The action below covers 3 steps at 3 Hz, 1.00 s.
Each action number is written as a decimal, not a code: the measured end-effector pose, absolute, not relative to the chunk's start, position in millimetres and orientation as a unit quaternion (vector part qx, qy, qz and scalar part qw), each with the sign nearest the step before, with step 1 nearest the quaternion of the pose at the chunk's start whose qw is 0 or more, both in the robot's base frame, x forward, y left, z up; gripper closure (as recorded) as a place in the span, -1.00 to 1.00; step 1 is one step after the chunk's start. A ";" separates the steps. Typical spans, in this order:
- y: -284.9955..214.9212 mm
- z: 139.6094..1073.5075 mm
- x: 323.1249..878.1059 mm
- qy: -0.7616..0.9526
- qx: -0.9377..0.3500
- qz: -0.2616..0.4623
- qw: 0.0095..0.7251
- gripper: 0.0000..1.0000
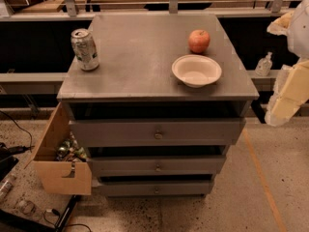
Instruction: Move apple near 7up can
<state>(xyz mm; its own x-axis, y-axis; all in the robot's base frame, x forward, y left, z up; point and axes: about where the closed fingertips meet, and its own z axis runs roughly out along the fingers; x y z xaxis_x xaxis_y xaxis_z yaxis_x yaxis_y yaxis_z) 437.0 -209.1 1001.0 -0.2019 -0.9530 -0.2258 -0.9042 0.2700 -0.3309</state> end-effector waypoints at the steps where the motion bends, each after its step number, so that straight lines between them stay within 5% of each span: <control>1: -209.1 1001.1 437.3 0.773 -0.601 -0.063 0.196 -1.00; 3: -227.0 1031.4 515.0 0.785 -0.504 -0.038 0.358 -1.00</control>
Offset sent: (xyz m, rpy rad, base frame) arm 0.1432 -0.0242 0.0790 0.4344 -0.5227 -0.2106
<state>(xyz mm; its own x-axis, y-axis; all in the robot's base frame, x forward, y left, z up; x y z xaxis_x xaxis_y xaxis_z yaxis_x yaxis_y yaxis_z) 515.0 -227.0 1031.4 -0.2356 -0.8188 -0.5236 -0.7638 0.4891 -0.4212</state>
